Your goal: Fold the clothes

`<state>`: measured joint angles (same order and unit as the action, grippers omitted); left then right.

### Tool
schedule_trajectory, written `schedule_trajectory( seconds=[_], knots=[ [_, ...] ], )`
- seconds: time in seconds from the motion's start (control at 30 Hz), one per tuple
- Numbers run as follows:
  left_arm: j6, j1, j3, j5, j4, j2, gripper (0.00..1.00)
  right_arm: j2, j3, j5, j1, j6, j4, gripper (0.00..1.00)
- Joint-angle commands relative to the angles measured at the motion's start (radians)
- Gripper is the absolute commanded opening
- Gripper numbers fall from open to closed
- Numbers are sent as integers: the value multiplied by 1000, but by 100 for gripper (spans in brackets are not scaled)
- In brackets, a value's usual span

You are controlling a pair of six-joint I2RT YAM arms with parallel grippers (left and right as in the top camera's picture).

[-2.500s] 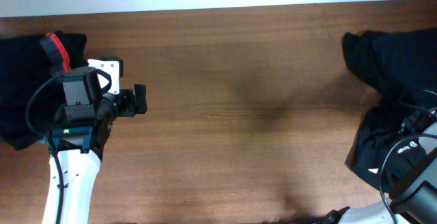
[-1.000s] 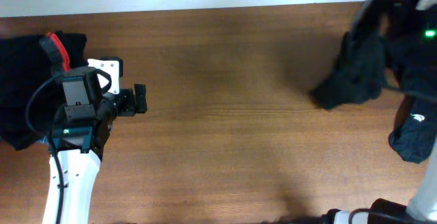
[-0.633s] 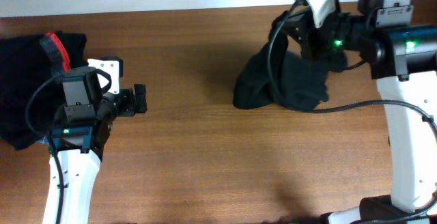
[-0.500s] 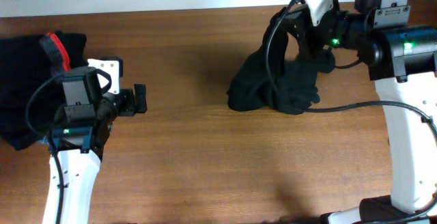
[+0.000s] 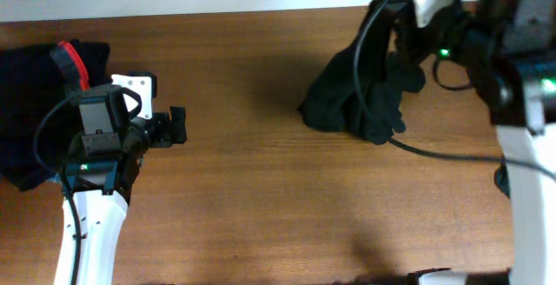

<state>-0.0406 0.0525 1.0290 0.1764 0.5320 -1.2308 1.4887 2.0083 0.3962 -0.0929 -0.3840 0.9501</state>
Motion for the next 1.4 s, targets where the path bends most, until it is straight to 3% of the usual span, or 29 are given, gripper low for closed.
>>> schedule_trajectory(
  seconds=[0.0, 0.27, 0.43, 0.53, 0.73, 0.8, 0.83, 0.9, 0.93, 0.97, 1.1, 1.27, 1.37],
  knots=[
    [7, -21, 27, 188, -68, -5, 83, -92, 29, -90, 3, 74, -21, 4],
    [6, -120, 27, 132, -145, -5, 82, -178, 29, -229, 3, 143, -22, 4],
    [6, -120, 27, 90, -146, -5, 82, -139, 28, -215, 2, 143, -19, 4],
    [6, -120, 26, 59, -145, -5, 82, -47, 28, -92, 1, 159, -28, 4],
    [6, -120, 26, 58, -138, -5, 82, 336, 28, 410, -103, 72, -57, 4],
    [6, -120, 26, 58, -135, -5, 82, 430, 28, 497, -145, 54, -57, 39],
    [6, -120, 26, 58, -135, -5, 82, 459, 28, 492, -158, 50, -56, 47],
    [6, -120, 26, 52, -135, -5, 82, 483, 28, 444, -169, 51, -57, 49],
    [6, -120, 26, 33, -135, -5, 82, 483, 28, 381, -166, 52, -57, 74],
    [6, -120, 26, 20, -135, -5, 82, 472, 29, 283, -154, 77, -57, 88],
    [6, -121, 26, 18, -135, -8, 82, 408, 29, 93, -76, 160, -30, 99],
    [9, -162, 26, 40, -139, -68, 83, 329, 29, -28, 80, 236, 66, 99],
    [75, -219, 26, 74, -171, -151, 82, 314, 29, -26, 183, 249, 155, 99]
  ],
)
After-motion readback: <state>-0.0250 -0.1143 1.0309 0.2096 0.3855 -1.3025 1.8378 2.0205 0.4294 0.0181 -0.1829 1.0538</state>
